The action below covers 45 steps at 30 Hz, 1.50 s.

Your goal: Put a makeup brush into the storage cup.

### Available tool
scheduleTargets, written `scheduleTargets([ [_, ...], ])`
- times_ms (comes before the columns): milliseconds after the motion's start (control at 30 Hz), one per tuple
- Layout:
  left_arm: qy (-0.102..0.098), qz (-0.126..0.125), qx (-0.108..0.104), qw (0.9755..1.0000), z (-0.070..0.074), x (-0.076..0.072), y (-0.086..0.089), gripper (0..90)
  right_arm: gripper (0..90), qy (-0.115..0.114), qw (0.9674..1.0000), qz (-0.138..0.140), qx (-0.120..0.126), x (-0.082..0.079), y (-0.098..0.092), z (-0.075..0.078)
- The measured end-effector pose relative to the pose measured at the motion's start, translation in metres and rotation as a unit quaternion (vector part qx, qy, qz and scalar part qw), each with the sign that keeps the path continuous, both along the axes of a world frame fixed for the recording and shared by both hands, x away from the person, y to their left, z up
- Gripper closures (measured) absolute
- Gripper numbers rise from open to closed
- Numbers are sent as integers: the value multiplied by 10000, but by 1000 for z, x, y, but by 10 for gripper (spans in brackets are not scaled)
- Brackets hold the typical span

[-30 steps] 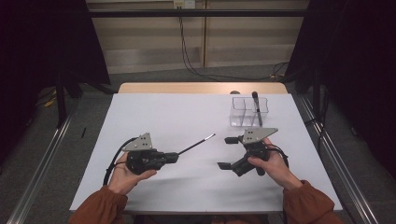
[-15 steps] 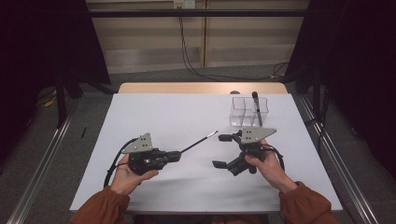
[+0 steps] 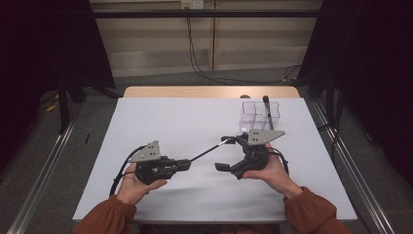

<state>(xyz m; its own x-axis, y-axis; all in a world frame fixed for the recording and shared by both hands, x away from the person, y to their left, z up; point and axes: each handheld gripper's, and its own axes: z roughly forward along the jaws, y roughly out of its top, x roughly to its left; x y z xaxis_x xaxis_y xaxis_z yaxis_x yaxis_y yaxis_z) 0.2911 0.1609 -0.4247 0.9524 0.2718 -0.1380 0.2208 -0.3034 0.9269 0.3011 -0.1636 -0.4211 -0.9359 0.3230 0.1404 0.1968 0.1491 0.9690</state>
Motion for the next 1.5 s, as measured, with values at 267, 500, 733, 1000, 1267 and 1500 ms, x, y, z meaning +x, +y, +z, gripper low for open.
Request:
scheduleTargets([
  [267,-27,-53,-17,10000,0,-1,-1,858,382,143,9994,221,211,2,-1,-3],
  [500,-19,-101,-2,9999,-2,-1,-3,858,571,210,9988,247,378,3,-3,-5],
  [733,-48,-159,73,9998,-4,-2,-5,858,699,324,9974,241,594,5,-5,-7],
  [1000,-97,-227,170,9996,-6,-3,-7,857,780,483,9954,312,771,6,-6,-9],
  [1267,-167,-248,300,9991,-9,-2,-9,851,826,669,9931,517,818,6,-6,-7],
  [1500,-202,-142,361,9990,-10,-1,-9,826,862,667,9919,666,855,3,-4,-4],
])
